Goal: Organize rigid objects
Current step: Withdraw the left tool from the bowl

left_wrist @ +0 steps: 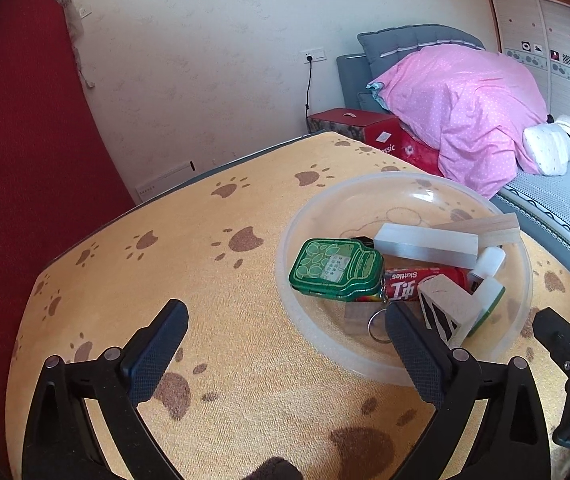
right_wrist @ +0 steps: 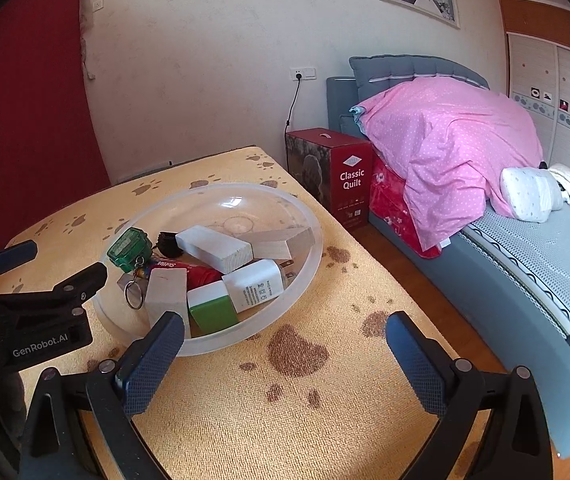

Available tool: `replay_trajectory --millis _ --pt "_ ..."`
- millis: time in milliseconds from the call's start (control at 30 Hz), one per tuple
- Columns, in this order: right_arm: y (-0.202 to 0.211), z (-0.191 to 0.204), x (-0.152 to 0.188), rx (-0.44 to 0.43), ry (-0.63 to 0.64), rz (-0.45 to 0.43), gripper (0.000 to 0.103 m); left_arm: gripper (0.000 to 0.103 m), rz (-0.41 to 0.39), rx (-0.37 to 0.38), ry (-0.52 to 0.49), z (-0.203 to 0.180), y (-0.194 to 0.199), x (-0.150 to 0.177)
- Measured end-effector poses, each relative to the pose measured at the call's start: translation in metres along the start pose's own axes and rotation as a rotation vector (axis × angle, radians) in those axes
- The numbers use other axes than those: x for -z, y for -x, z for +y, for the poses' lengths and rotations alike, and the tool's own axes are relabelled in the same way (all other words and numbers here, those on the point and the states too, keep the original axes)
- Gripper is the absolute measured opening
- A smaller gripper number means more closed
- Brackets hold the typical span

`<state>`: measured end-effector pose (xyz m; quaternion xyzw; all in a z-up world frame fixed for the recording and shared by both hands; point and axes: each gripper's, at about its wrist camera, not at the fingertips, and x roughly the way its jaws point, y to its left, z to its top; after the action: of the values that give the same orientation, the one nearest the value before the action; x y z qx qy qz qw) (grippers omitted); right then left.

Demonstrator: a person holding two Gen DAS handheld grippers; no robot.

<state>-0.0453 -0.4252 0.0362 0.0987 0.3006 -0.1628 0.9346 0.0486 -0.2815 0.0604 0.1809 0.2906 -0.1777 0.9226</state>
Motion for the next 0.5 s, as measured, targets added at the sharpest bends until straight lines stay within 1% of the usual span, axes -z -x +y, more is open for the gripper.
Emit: replay_trajectory --millis 167,333,500 --pt "-0.001 0.004 -0.001 0.002 0.031 0.006 0.103 0.099 -0.005 -0.022 -0.009 0.0 0.008 0.003" --pt "0.0 0.007 -0.001 -0.001 0.045 0.014 0.103 0.103 -0.011 -0.018 -0.017 -0.001 0.015 0.004" --pt "0.001 0.013 -0.001 0.002 0.063 0.018 0.103 0.103 -0.01 -0.025 -0.032 -0.003 0.016 0.006"
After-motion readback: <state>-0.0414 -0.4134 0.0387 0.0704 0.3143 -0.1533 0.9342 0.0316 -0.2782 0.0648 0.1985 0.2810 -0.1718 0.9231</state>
